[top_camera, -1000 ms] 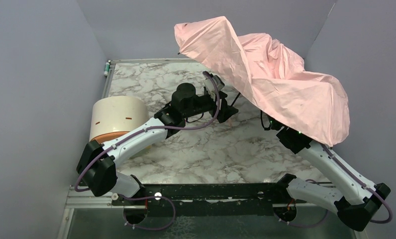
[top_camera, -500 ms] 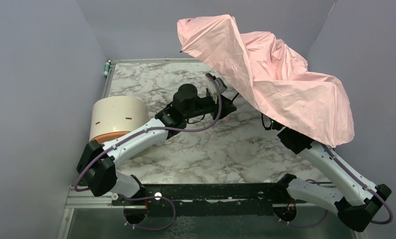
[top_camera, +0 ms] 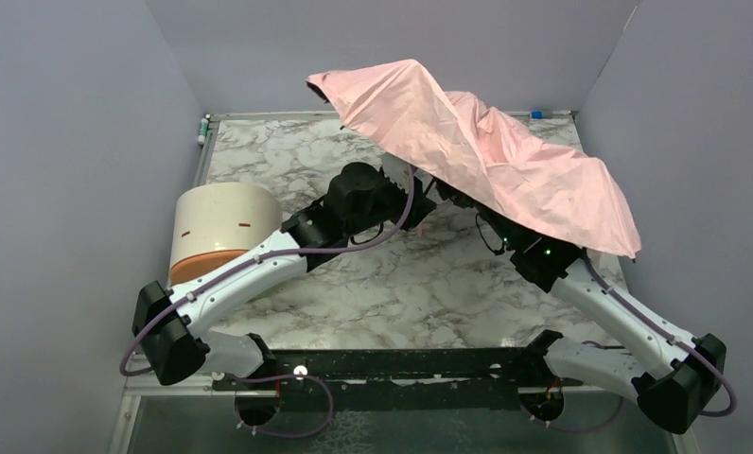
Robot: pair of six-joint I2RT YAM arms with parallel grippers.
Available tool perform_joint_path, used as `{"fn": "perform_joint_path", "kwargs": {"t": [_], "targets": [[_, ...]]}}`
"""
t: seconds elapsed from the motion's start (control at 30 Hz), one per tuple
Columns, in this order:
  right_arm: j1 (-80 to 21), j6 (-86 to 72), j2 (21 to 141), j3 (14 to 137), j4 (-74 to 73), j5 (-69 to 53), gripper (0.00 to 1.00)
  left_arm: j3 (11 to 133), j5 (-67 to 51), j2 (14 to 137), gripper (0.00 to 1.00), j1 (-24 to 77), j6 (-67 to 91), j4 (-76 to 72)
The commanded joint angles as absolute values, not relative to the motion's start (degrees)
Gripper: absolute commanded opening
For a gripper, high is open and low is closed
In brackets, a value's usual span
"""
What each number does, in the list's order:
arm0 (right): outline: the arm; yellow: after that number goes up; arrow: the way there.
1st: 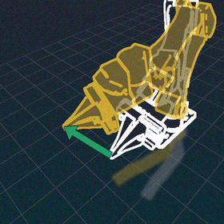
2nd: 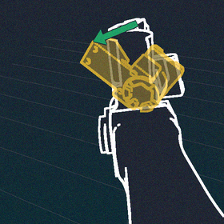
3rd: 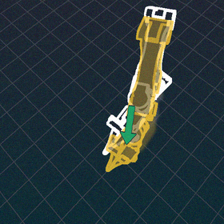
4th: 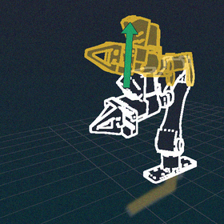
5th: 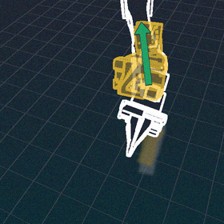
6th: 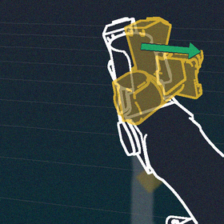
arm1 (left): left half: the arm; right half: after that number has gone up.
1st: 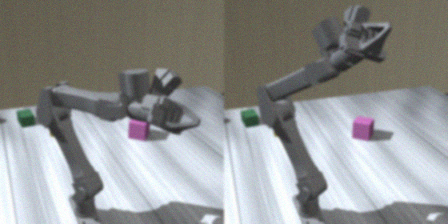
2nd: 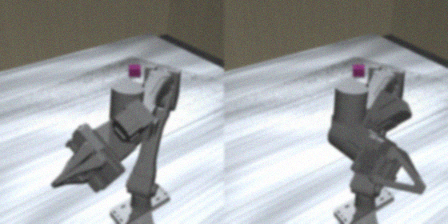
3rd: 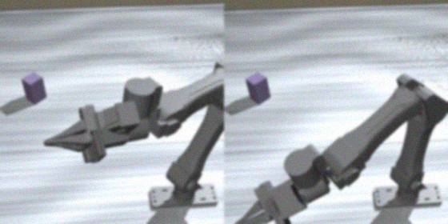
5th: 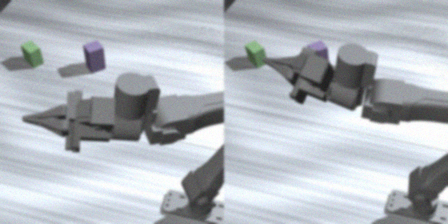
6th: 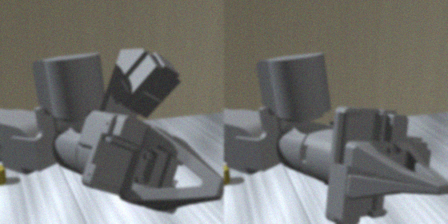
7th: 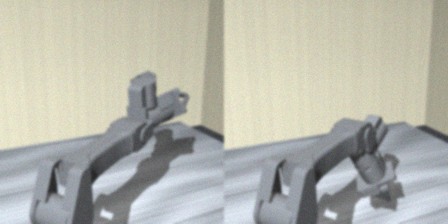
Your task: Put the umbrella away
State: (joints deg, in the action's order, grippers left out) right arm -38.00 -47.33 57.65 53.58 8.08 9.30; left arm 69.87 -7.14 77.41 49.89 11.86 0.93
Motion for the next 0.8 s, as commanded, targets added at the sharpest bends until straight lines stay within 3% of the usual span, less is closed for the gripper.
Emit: {"fn": "perform_joint_path", "kwargs": {"t": [0.0,0.33,0.77], "targets": [[-41.26,-60.93,58.5,46.15,13.81,-6.36,0.01,66.94,9.24,72.94,0.0,50.96,13.74,4.97],[-46.7,-72.61,60.13,34.03,21.46,-9.16,0.01,59.64,21.14,69.51,0.0,54.44,21.02,15.47],[-53.09,-74.8,61.68,30.67,25.68,-4.62,0.01,58.57,27.0,71.53,0.0,54.76,23.25,14.6]]}}
